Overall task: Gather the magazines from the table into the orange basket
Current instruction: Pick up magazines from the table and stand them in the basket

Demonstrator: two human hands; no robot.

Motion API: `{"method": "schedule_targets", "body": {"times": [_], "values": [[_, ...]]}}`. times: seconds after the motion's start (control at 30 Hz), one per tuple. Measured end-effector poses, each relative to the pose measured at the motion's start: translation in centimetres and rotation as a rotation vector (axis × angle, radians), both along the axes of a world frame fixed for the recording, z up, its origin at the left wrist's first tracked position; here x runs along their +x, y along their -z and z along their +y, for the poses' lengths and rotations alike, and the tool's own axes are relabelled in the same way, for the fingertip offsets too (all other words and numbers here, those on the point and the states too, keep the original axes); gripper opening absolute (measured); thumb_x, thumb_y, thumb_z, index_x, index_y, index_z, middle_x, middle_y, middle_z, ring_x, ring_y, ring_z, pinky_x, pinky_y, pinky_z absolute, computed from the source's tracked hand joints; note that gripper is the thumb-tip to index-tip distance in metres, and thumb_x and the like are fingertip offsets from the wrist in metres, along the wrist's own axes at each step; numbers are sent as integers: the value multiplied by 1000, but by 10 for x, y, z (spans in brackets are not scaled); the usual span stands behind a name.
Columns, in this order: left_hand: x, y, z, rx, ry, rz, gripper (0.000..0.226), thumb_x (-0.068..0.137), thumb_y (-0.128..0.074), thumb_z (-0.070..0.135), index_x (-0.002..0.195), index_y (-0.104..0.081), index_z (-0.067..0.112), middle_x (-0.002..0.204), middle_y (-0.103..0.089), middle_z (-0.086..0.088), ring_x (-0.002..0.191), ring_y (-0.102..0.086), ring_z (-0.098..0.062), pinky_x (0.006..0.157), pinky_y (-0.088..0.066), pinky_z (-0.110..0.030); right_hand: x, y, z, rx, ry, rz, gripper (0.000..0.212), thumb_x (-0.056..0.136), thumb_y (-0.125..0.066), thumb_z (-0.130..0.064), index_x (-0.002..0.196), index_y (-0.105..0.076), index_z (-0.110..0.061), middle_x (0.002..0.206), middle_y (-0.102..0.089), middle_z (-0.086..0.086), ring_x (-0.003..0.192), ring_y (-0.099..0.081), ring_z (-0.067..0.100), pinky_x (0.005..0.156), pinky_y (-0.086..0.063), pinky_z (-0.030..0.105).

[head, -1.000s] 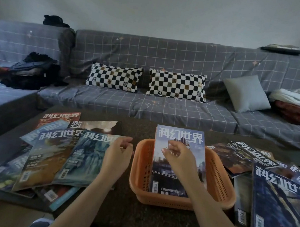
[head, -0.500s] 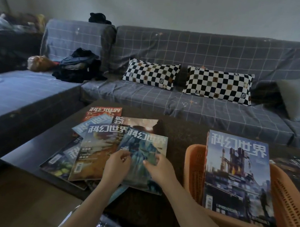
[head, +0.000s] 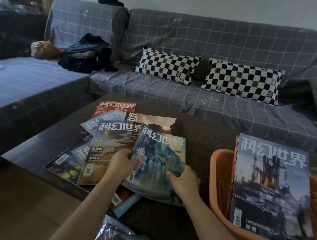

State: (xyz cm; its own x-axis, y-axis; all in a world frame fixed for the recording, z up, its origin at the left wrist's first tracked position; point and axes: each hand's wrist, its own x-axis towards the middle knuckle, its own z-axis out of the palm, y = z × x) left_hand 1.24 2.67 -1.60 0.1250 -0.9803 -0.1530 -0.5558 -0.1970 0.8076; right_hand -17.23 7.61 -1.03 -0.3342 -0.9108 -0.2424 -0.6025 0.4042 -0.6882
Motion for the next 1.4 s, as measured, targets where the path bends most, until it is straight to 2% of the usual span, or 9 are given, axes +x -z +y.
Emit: {"method": "schedule_targets", "body": {"times": [0.23, 0.37, 0.47, 0.63, 0.87, 1.1, 1.2, 1.33, 1.4], "values": [[15, -8, 24, -174, -22, 331, 13, 89, -68, 23, 94, -60, 31, 96, -73, 3, 85, -70, -11, 71, -57, -32, 3, -8, 9, -5, 47, -279, 71, 85, -65, -34, 142, -33, -7, 139, -45, 13, 126, -46, 29, 103, -41, 42], [31, -29, 45, -242, -39, 474, 12, 89, -68, 22, 97, -61, 28, 84, -76, 7, 75, -73, -11, 58, -56, -26, 10, -23, 19, -73, 34, -427, 60, 87, -63, -34, 137, -41, -10, 134, -51, 9, 119, -52, 25, 94, -44, 34], [38, -49, 59, -276, -48, 545, 16, 88, -69, 22, 102, -61, 21, 86, -76, -1, 78, -74, -19, 65, -58, -36, 8, -40, 28, -188, 52, -473, 48, 87, -64, -30, 129, -48, -12, 126, -56, 6, 104, -54, 18, 83, -43, 30], [22, -77, 77, -299, 15, 641, 20, 86, -70, 23, 103, -61, 17, 93, -75, -8, 84, -73, -27, 66, -59, -41, -18, -72, 48, -315, 96, -526, 39, 85, -68, -27, 117, -50, -14, 114, -61, 5, 102, -59, 23, 92, -49, 43], [-55, -89, 85, -272, 141, 669, 18, 89, -68, 23, 105, -60, 21, 90, -76, 0, 84, -74, -20, 67, -60, -38, -91, -92, 75, -430, 213, -446, 29, 85, -68, -27, 105, -49, -16, 102, -61, 4, 89, -60, 22, 69, -49, 35], [-152, -72, 89, -118, 211, 733, 17, 90, -67, 20, 105, -59, 22, 93, -75, -1, 86, -74, -21, 70, -62, -42, -175, -82, 98, -428, 394, -328, 28, 85, -69, -23, 103, -49, -17, 101, -61, 3, 91, -60, 22, 81, -50, 40], [-189, -59, 88, -70, 231, 677, 18, 91, -65, 21, 108, -60, 20, 95, -74, 2, 86, -73, -16, 75, -61, -41, -207, -73, 107, -362, 447, -246, 31, 85, -69, -23, 110, -56, -10, 100, -66, 6, 84, -63, 21, 70, -53, 35], [-226, -50, 85, 20, 279, 575, 24, 93, -63, 26, 116, -58, 26, 105, -68, 8, 85, -71, -7, 67, -59, -28, -235, -61, 114, -380, 492, -308, 31, 86, -67, -12, 114, -55, -11, 105, -65, 12, 92, -62, 27, 84, -52, 46], [-238, -46, 84, -15, 277, 421, 17, 92, -62, 29, 108, -61, 23, 89, -67, 14, 70, -67, 5, 55, -51, -16, -244, -55, 115, -376, 475, -293, 34, 87, -65, -9, 119, -56, -10, 107, -65, 11, 97, -62, 27, 87, -51, 46]]}}
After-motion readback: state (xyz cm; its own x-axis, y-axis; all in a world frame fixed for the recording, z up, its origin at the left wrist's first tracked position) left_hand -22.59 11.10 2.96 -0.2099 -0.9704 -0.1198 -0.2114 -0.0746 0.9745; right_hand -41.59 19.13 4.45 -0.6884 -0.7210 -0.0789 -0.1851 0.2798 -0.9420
